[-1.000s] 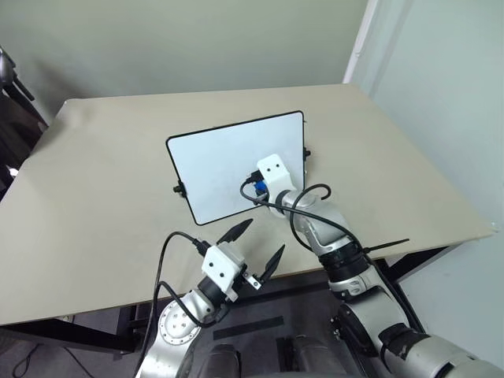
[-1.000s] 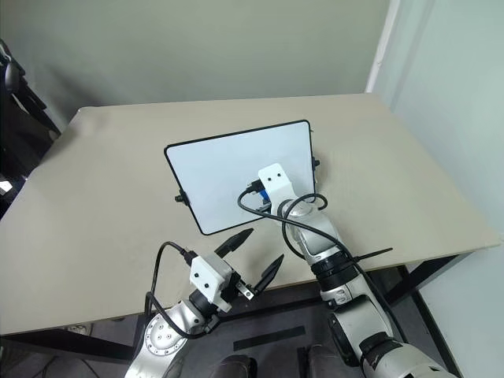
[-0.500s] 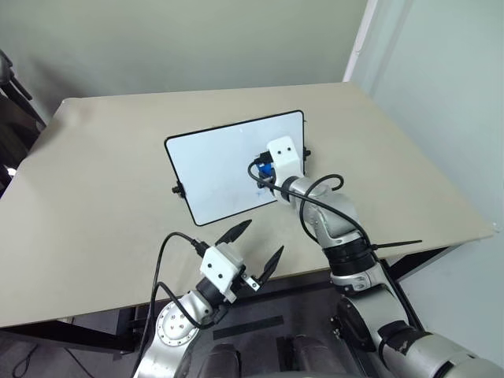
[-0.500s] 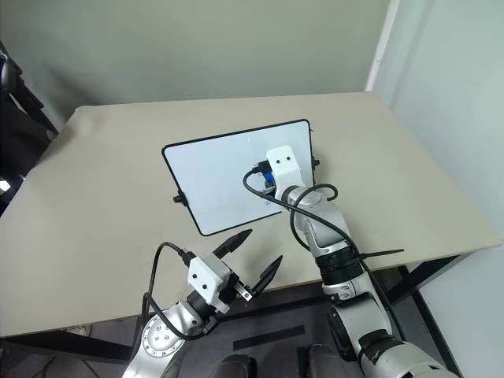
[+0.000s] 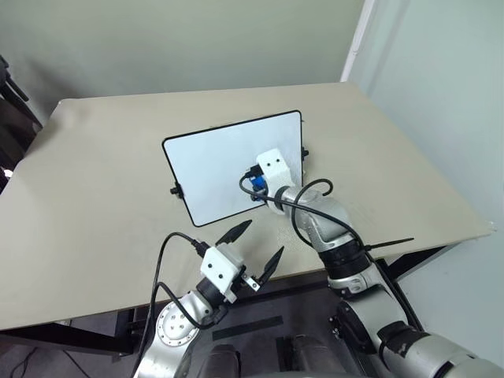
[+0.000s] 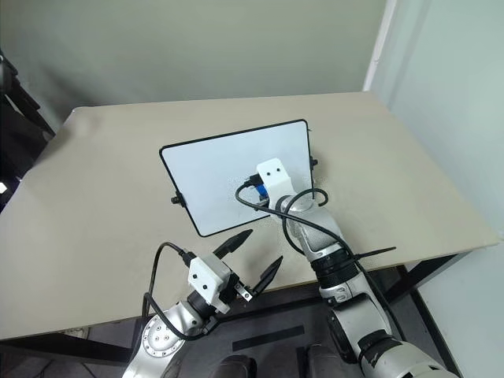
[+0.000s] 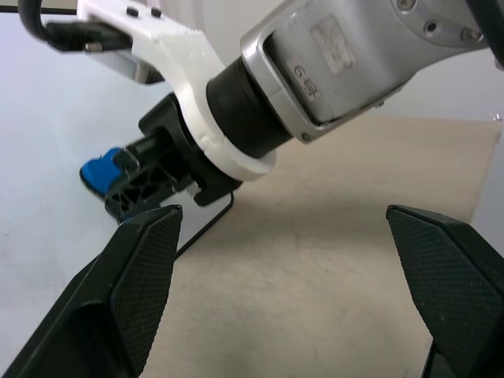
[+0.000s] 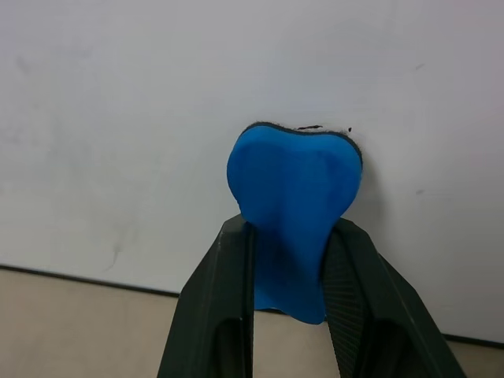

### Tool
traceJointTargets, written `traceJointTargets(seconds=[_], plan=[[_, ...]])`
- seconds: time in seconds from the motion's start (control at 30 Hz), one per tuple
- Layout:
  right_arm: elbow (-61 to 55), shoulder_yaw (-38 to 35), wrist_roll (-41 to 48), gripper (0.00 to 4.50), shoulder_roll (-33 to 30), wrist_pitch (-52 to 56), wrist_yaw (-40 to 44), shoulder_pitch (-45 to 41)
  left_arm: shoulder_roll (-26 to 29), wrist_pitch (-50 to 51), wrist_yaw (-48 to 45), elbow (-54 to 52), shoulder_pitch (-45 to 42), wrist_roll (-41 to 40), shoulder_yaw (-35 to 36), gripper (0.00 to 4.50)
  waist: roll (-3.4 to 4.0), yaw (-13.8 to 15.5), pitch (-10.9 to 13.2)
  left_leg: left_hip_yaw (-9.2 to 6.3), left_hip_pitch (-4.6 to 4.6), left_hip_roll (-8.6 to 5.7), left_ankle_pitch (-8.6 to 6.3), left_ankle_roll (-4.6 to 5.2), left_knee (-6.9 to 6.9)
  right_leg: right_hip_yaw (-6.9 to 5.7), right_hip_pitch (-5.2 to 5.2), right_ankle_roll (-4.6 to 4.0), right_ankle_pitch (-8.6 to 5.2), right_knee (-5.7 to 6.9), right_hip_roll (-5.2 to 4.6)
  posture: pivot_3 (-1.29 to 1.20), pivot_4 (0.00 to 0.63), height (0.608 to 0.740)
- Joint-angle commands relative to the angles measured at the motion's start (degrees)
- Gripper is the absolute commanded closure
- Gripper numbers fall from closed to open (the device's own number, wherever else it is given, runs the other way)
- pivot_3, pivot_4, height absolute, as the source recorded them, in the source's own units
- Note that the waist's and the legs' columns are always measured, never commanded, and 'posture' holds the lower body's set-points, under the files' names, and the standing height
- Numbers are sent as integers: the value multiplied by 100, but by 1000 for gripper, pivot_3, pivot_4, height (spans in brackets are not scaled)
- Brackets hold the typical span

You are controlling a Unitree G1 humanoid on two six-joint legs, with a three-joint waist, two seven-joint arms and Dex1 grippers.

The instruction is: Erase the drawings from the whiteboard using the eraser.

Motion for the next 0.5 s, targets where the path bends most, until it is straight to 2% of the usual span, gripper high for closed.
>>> traceJointTargets(seconds=[0.03, 0.1, 0.5], plan=[[-44, -31, 80, 3342, 216, -56, 43, -29, -27, -36, -3, -229, -9, -29, -6, 0, 0, 0, 0, 0, 0, 0, 0, 0, 0, 0, 0, -8, 5, 0, 0, 0, 150, 730], [-13, -32, 78, 3342, 212, -78, 34, -18, -26, -33, -3, -230, -12, -29, -6, 0, 0, 0, 0, 0, 1, 0, -2, 0, 0, 0, 0, -46, 28, 0, 0, 0, 150, 730], [-298, -432, 220, 3342, 323, -438, -208, -126, 1, -14, -30, -240, -39, -64, 34, 0, 1, 7, 1, 0, -3, 0, -2, 1, 1, 0, -1, -44, 26, -3, 0, 0, 150, 730]])
